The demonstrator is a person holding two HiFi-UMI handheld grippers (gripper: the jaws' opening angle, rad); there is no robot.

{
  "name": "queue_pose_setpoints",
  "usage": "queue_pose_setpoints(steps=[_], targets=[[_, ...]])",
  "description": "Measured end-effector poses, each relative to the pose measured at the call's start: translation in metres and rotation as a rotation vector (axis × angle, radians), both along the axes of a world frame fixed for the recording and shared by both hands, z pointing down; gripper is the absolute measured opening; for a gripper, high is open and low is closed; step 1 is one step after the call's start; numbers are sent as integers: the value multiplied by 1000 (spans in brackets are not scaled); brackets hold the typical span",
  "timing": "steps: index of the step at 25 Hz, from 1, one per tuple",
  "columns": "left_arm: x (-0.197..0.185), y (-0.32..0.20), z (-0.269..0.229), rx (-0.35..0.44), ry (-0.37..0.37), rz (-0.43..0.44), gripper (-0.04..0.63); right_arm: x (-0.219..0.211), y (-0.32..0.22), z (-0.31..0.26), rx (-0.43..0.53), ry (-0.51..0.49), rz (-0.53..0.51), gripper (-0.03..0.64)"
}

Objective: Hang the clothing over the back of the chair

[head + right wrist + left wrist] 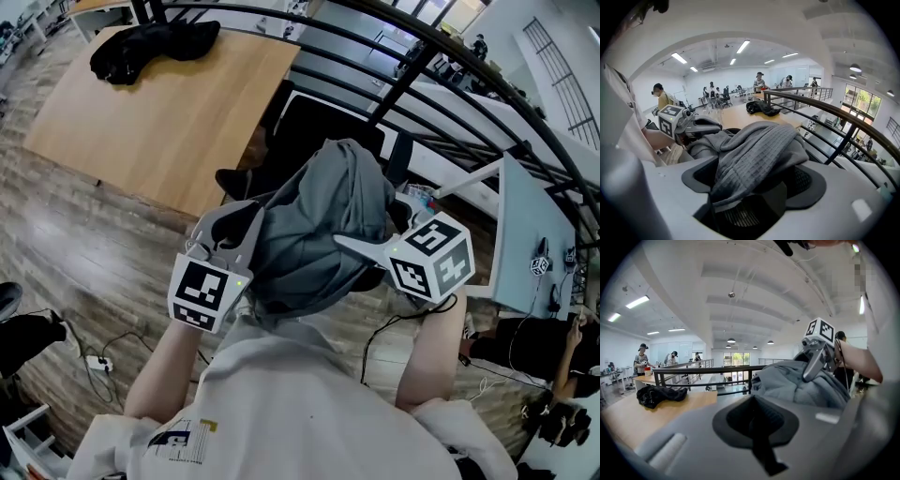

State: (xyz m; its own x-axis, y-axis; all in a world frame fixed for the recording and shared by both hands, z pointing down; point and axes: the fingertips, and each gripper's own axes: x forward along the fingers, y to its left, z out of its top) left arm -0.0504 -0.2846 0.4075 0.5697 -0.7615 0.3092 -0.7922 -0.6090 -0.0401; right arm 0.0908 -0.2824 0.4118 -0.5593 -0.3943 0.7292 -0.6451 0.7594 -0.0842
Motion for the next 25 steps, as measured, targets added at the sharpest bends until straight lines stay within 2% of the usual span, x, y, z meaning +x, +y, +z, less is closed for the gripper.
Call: queue_pose_setpoints(steps=[8, 14, 19, 25], targets=[[-4, 4, -15, 25, -23, -6, 0, 25, 7, -33, 128, 80, 24, 417], [2, 16, -55, 106, -21, 9, 2, 28, 13, -57, 222, 86, 32, 393], [-1, 26, -92, 186, -18, 7, 2, 19, 15, -81, 304, 40, 52, 334], [-6, 39, -129, 230, 0, -16, 2, 6, 14, -113, 428, -24, 93, 216]])
